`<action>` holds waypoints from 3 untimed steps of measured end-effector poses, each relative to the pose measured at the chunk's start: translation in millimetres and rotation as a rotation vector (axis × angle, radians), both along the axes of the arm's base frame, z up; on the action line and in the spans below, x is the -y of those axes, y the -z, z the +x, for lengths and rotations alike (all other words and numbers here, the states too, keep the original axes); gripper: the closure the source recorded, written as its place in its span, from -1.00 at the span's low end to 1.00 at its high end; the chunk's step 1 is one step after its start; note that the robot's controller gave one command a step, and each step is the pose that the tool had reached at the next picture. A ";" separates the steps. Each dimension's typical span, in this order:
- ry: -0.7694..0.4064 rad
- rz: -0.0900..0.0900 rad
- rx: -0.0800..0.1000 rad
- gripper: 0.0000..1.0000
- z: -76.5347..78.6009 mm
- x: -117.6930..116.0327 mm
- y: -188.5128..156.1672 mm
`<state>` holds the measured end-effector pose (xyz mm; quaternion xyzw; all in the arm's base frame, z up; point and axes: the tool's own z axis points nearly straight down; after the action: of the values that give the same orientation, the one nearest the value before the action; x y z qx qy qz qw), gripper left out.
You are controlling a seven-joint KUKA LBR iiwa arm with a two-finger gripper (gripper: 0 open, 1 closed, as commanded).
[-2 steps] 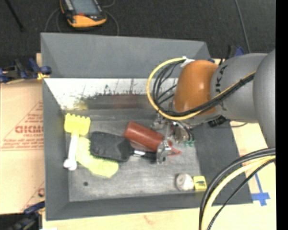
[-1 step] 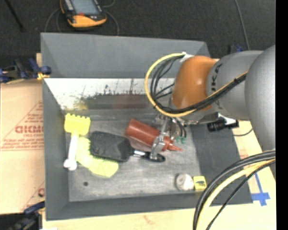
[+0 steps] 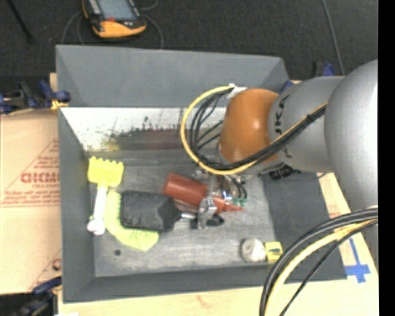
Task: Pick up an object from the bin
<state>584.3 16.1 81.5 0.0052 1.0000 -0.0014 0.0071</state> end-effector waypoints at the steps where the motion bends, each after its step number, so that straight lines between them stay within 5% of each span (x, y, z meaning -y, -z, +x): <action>1: 0.410 0.007 -0.013 1.00 7.7 -5.6 7.2; 3: 0.409 0.006 -0.012 1.00 7.3 -5.6 4.8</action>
Offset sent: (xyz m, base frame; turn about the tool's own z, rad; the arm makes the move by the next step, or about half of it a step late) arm 0.0000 0.0000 0.0000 0.0000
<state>591.6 21.7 76.7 0.2079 0.9781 0.0001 0.0006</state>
